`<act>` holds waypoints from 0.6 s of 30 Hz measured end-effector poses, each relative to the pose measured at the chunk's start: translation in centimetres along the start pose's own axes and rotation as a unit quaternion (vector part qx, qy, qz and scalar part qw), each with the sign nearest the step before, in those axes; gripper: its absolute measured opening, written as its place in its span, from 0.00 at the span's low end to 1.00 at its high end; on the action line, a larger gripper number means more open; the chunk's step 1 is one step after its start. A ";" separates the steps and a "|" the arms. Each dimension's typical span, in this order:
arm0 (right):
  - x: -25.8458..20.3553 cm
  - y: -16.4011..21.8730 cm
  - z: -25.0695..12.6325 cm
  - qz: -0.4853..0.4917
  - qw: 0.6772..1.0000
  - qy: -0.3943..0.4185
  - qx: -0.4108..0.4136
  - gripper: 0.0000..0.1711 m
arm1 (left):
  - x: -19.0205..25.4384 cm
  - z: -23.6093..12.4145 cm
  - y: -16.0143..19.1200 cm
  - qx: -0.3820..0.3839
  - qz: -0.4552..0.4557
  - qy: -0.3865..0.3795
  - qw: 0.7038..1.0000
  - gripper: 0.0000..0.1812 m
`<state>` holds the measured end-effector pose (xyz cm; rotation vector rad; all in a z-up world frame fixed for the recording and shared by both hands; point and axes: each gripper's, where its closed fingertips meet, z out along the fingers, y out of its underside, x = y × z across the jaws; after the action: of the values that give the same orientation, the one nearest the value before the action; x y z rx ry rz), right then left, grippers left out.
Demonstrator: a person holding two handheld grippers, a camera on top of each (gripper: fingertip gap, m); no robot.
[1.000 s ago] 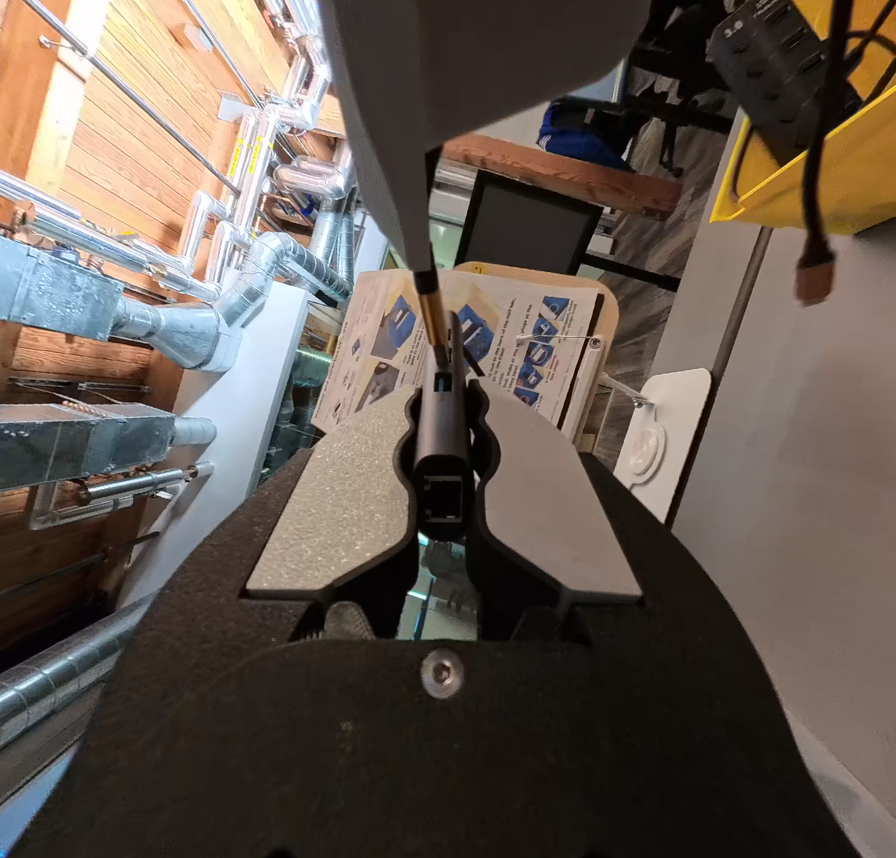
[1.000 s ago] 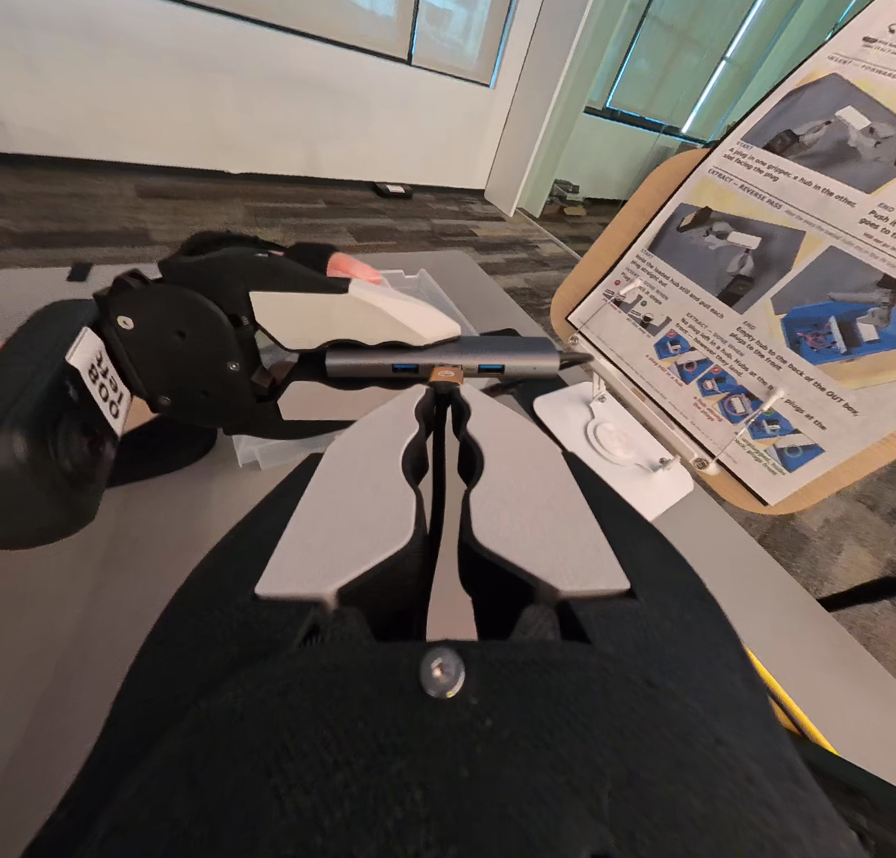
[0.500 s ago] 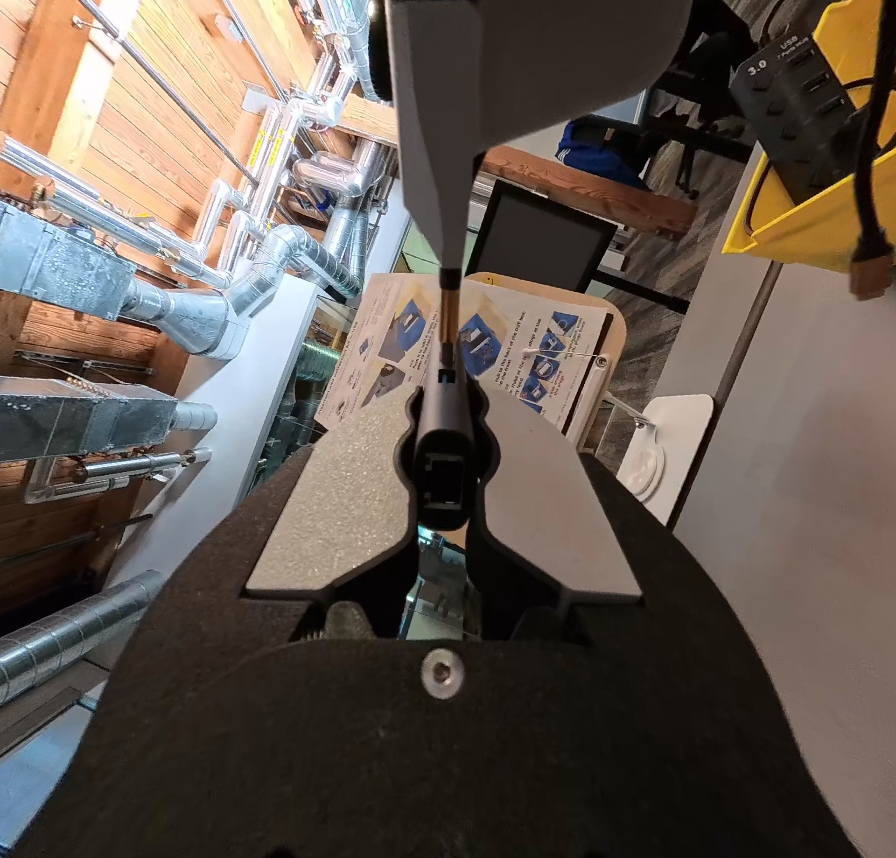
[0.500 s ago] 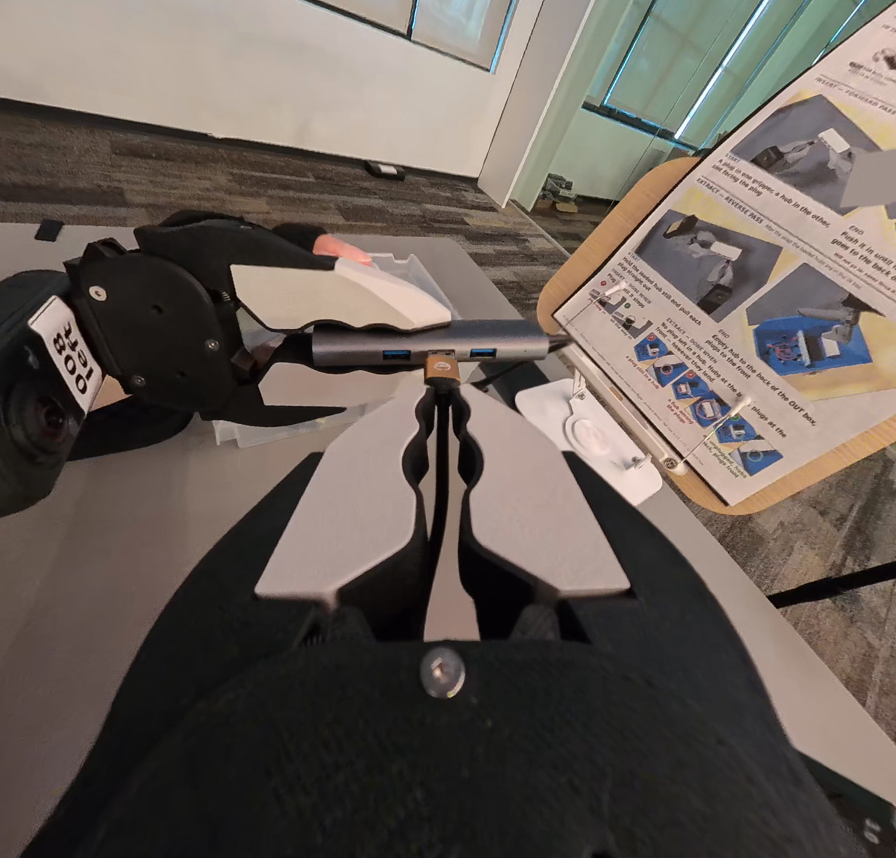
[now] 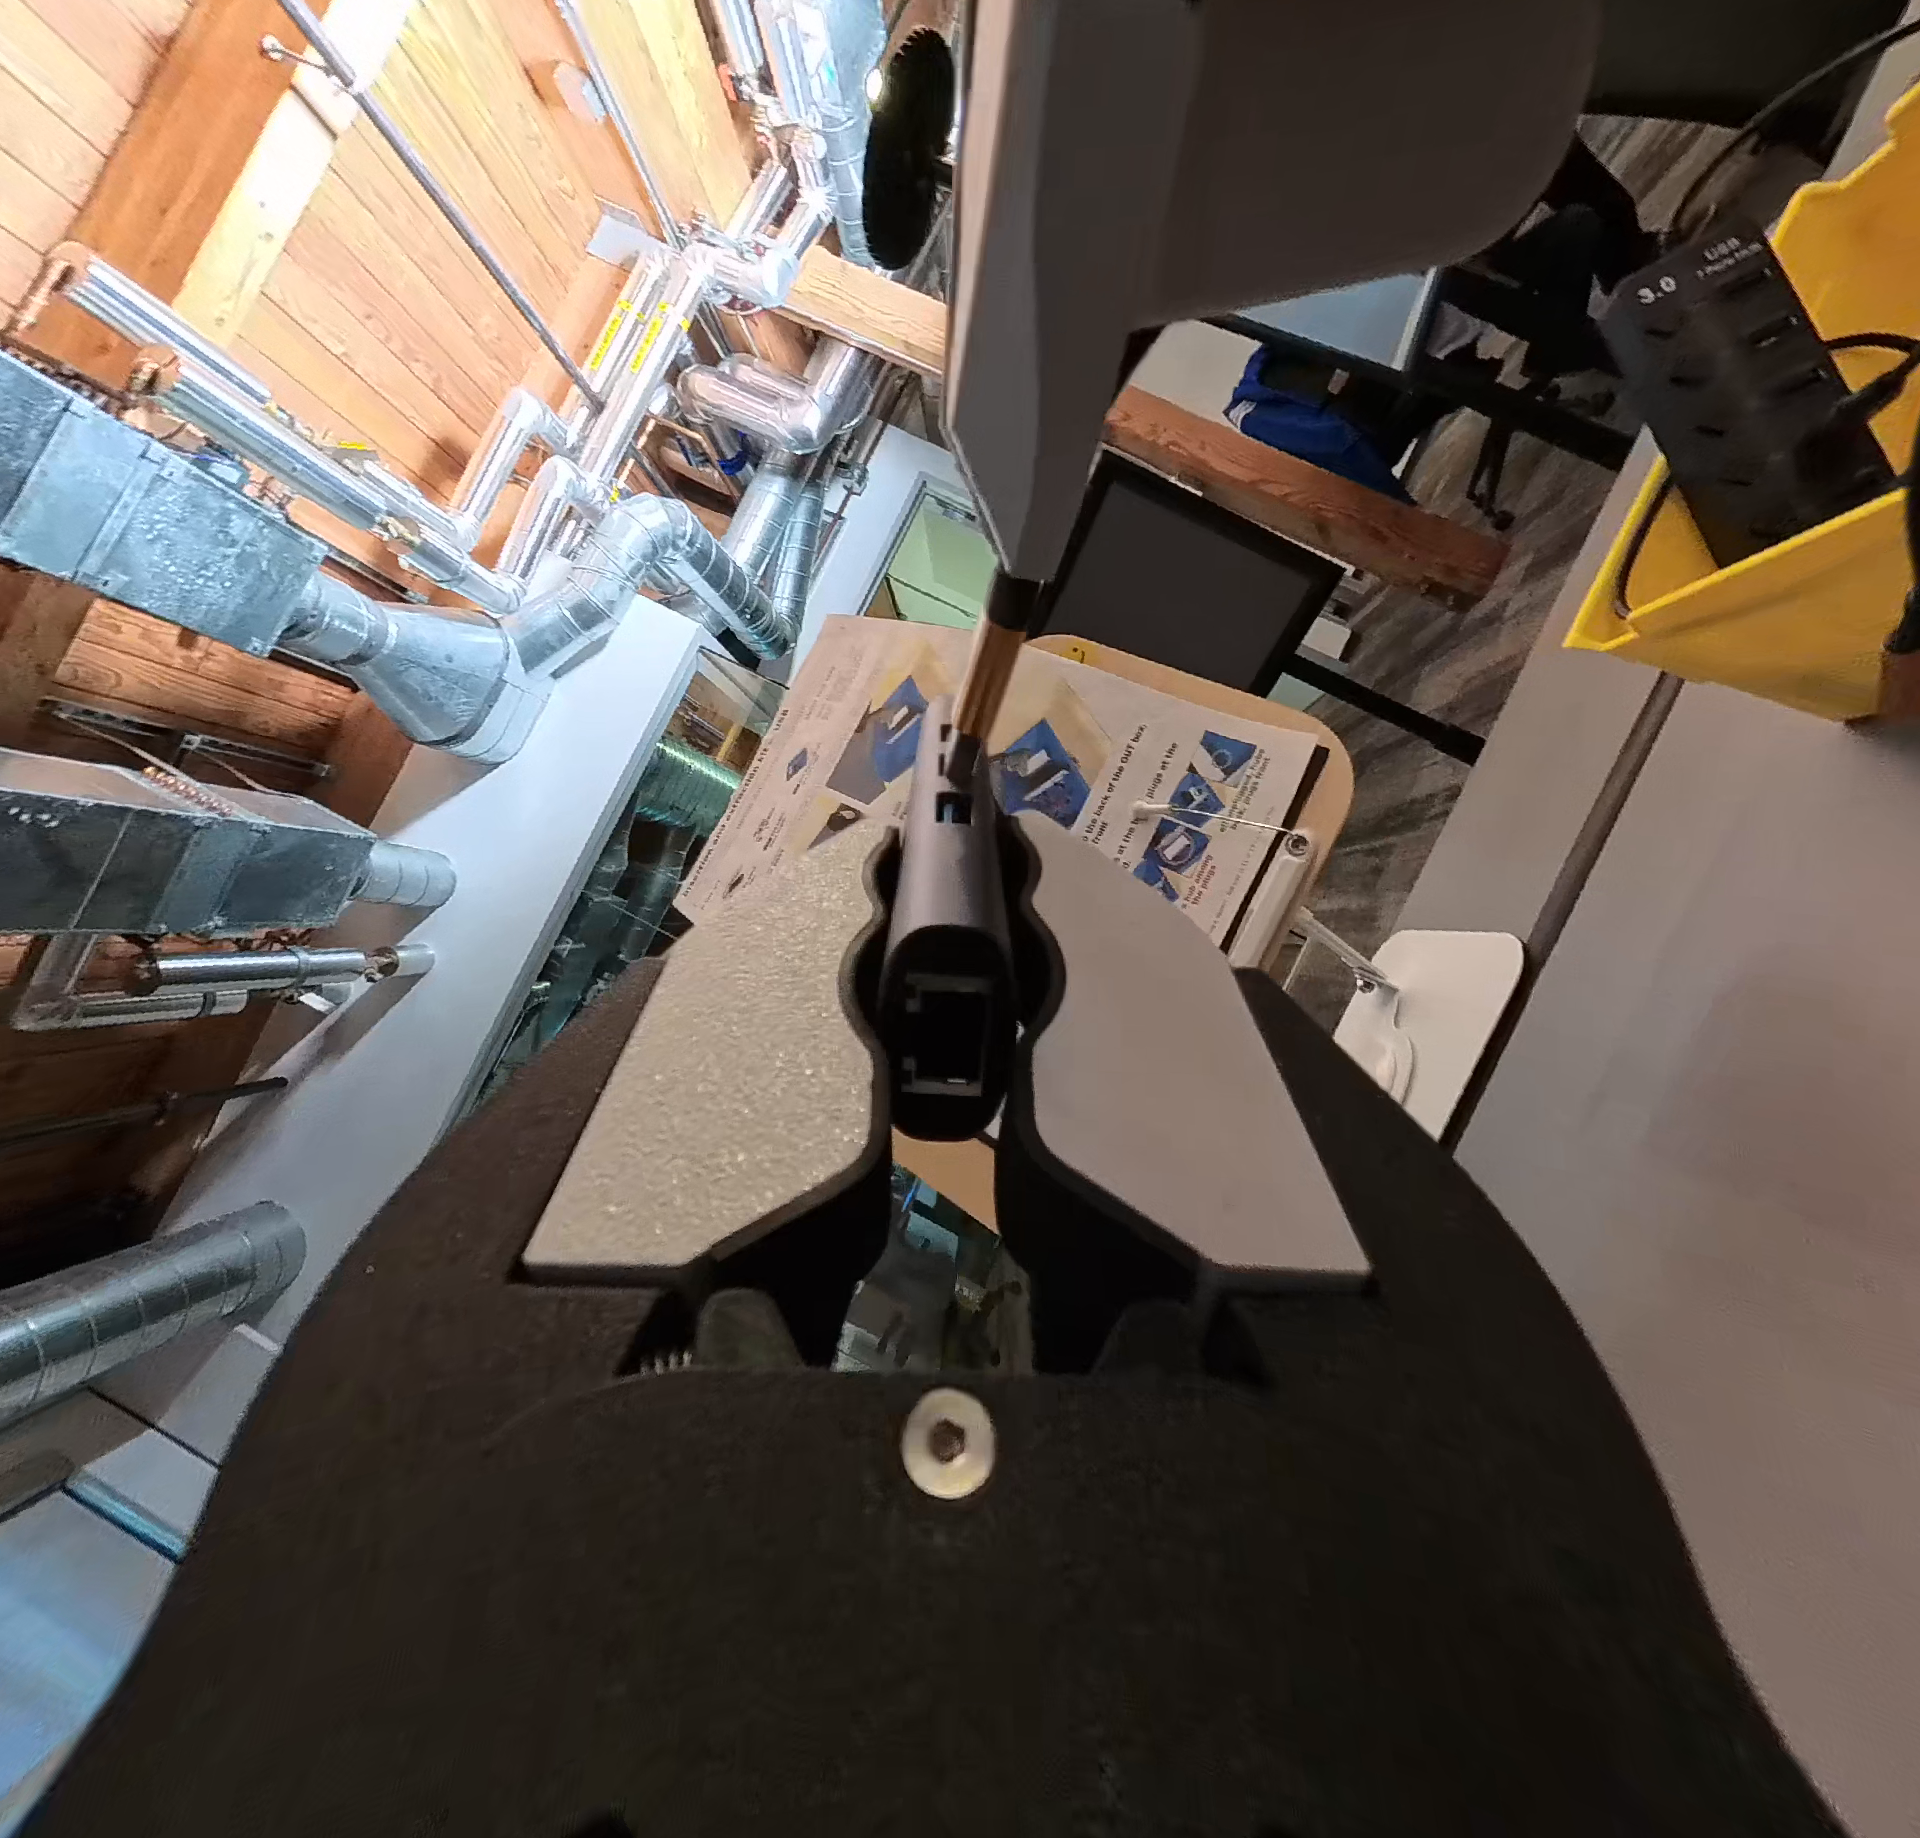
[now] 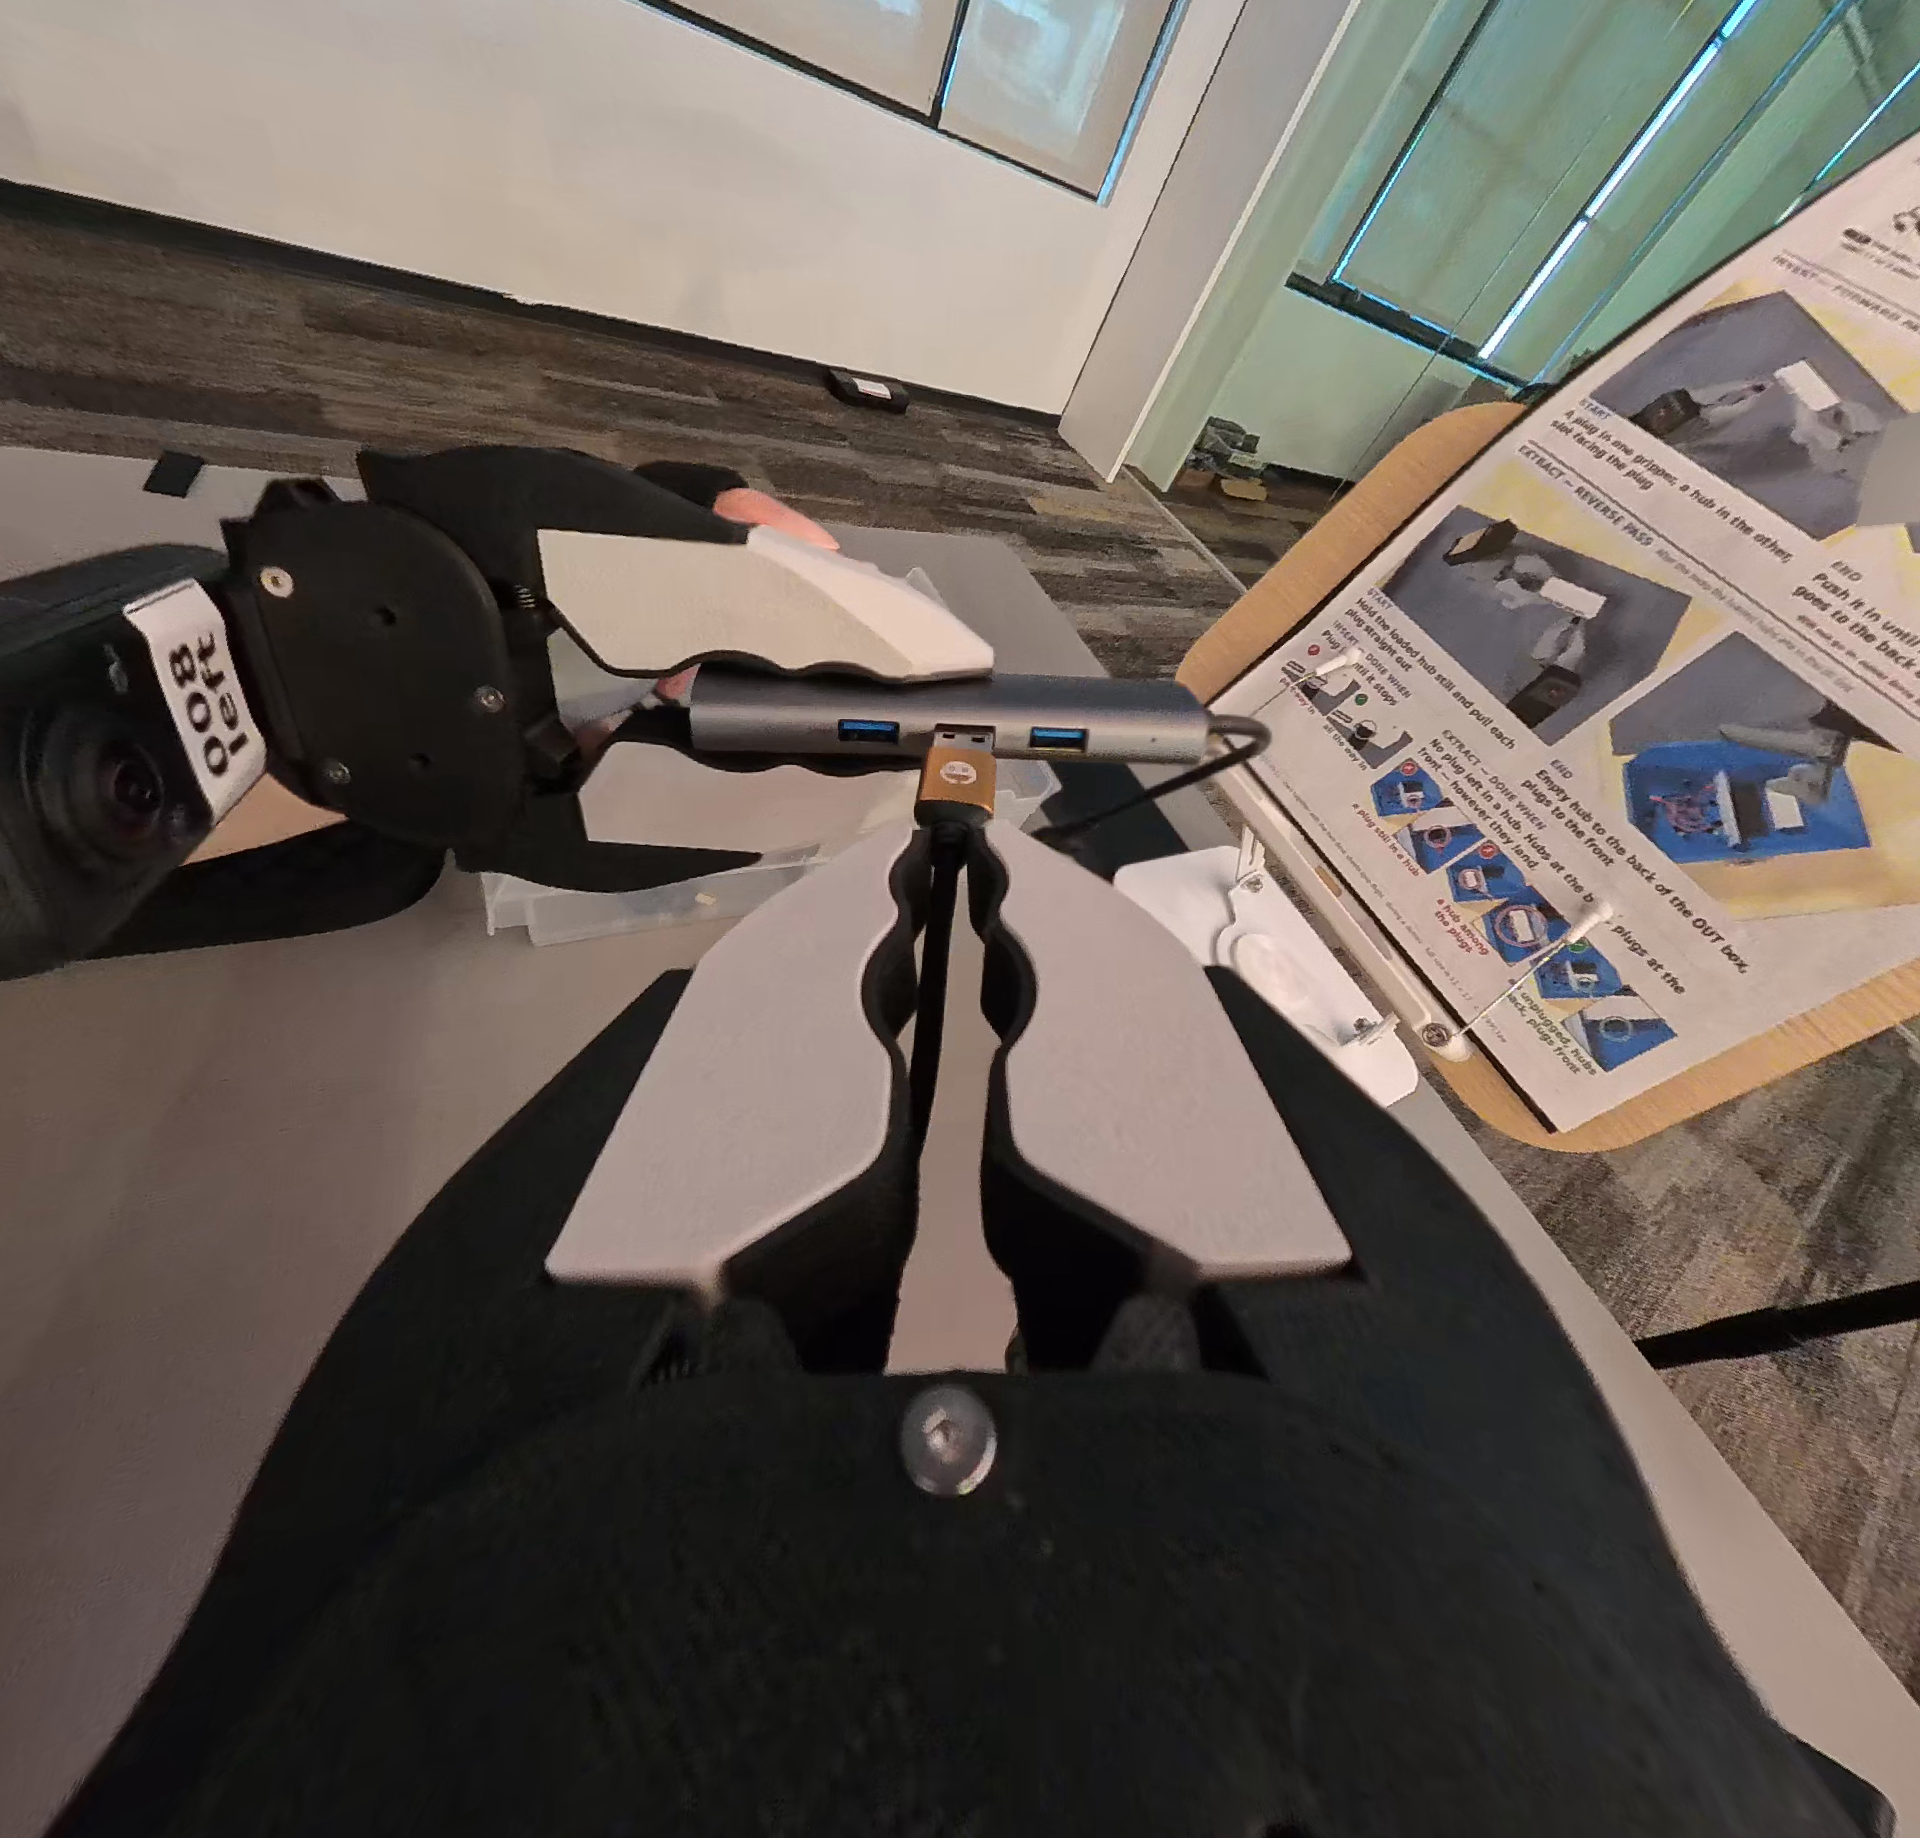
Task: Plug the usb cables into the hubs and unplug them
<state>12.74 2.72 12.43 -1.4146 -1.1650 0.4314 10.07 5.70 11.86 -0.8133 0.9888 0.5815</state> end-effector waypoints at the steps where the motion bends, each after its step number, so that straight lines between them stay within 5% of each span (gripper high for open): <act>1: 0.0 0.0 0.0 -0.004 1.000 0.004 -0.002 0.04 | -0.1 0.0 0.0 0.000 -0.003 -0.003 1.000 0.09; 18: -0.4 0.0 -1.9 0.044 0.996 -0.073 0.010 0.04 | 0.6 -1.3 -2.6 0.073 -0.004 0.030 0.997 0.09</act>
<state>14.12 1.37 12.70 -1.4391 -1.2139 0.6150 11.61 3.17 11.78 -0.7074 1.0701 0.4734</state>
